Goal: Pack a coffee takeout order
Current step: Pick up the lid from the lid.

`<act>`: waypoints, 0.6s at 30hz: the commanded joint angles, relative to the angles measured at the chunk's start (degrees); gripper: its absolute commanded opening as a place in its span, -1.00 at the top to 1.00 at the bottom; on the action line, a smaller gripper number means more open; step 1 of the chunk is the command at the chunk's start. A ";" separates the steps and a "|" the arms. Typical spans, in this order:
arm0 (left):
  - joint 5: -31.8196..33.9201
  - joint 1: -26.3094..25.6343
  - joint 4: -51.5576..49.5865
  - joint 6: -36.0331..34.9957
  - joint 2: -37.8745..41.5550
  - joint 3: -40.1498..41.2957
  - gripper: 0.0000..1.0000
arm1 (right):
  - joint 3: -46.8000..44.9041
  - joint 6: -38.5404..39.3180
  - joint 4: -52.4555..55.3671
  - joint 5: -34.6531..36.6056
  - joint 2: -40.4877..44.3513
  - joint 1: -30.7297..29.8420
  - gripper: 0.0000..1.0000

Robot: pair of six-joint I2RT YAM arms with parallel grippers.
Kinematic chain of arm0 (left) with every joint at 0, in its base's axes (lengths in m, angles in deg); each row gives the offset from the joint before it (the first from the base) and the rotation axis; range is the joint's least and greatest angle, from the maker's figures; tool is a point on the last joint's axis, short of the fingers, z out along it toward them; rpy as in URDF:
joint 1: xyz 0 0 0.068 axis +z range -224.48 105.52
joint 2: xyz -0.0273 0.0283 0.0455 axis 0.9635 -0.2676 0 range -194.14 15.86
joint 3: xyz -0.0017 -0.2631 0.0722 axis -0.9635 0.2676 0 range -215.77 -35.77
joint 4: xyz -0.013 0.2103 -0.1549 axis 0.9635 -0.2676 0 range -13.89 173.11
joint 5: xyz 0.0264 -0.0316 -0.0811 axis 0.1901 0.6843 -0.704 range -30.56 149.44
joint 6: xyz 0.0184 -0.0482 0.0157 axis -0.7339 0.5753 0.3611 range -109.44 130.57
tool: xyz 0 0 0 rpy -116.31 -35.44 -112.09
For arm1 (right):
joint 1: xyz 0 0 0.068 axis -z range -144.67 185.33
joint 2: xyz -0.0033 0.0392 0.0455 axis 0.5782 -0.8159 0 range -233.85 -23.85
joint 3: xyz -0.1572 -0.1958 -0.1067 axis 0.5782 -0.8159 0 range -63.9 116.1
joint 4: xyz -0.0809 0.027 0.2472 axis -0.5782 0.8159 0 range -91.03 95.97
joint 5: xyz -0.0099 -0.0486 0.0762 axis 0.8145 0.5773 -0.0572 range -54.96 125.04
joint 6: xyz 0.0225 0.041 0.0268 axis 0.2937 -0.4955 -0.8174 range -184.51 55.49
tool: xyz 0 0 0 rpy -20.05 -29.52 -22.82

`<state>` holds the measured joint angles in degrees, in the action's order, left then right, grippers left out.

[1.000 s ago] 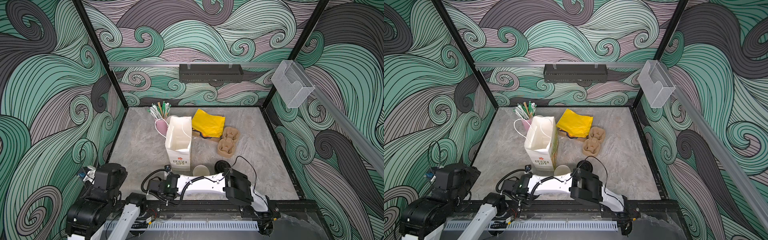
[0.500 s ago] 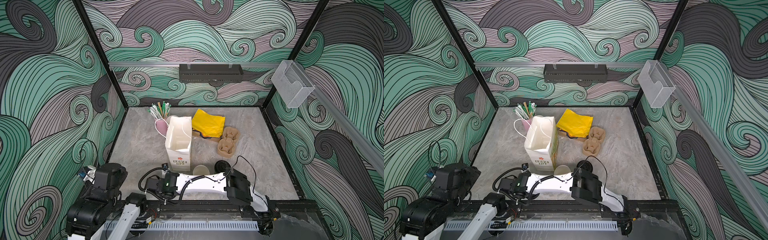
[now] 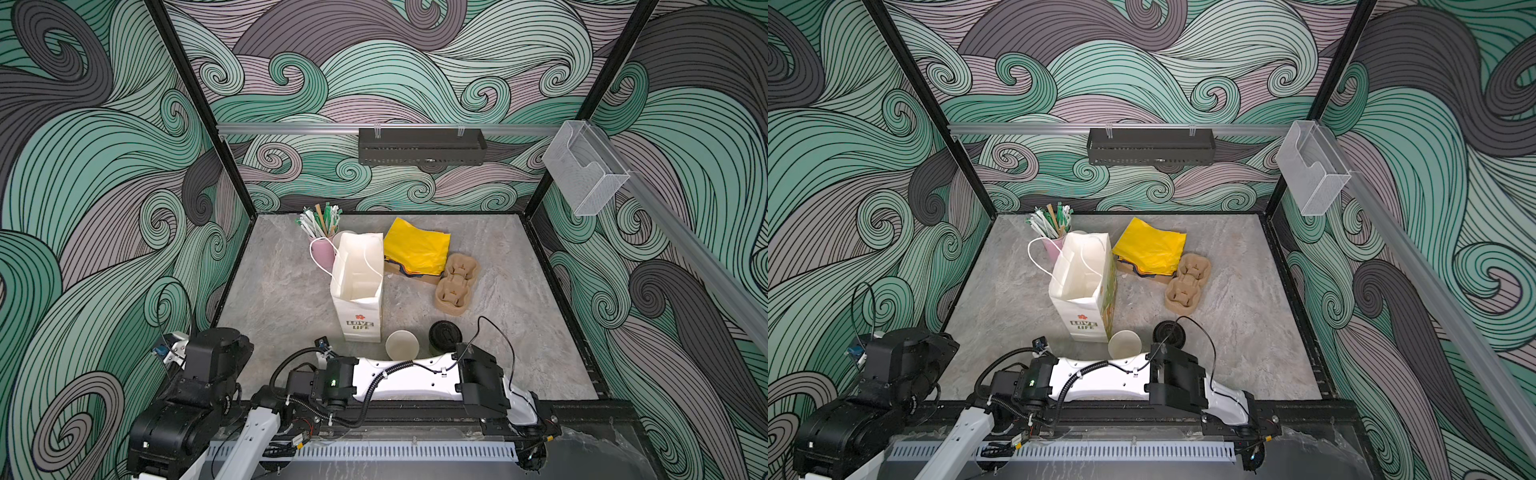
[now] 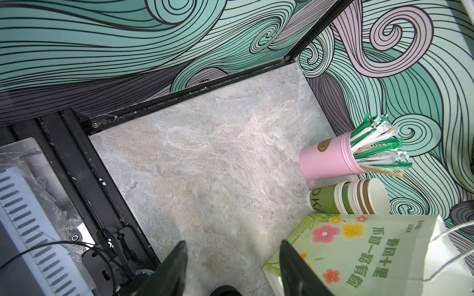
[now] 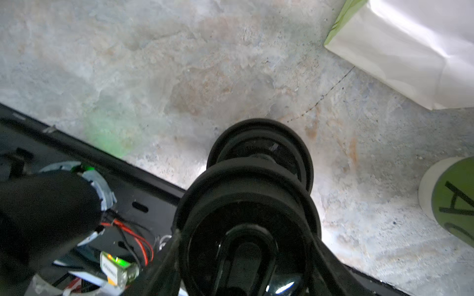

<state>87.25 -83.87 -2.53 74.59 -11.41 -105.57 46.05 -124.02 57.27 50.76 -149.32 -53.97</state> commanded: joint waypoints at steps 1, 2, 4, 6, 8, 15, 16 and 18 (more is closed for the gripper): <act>-0.36 0.46 -2.25 -1.29 -0.28 -1.59 -0.18 | 0.11 -0.20 5.63 2.09 5.01 -1.98 -0.36; -0.55 0.43 -2.33 -1.36 -0.24 -1.71 -0.18 | -0.46 -0.77 6.51 2.41 6.08 -2.45 -0.36; -1.29 0.42 -2.68 -1.71 -0.17 -1.74 -0.18 | -1.87 -2.42 8.82 2.78 8.29 -3.22 -0.35; -2.38 0.43 -2.61 -2.27 0.10 -1.24 -0.18 | -4.35 -4.56 10.67 3.19 11.15 -3.89 -0.34; -4.61 0.42 -1.61 -4.11 0.37 -0.04 -0.19 | -7.36 -7.42 12.84 3.80 14.70 -4.38 -0.34; -14.14 0.51 2.06 -7.30 3.27 6.51 -0.22 | -16.47 -15.32 19.50 7.65 26.60 -4.75 -0.32; -15.04 0.47 2.01 -7.21 3.60 7.15 -0.22 | -17.76 -16.24 20.02 8.45 27.93 -4.66 -0.32; -17.39 0.48 2.26 -7.21 3.97 8.46 -0.21 | -20.71 -17.87 20.39 9.80 30.69 -4.02 -0.32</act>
<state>74.75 -83.84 -1.42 68.96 -8.54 -97.92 28.08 -136.28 72.94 56.31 -121.19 -58.49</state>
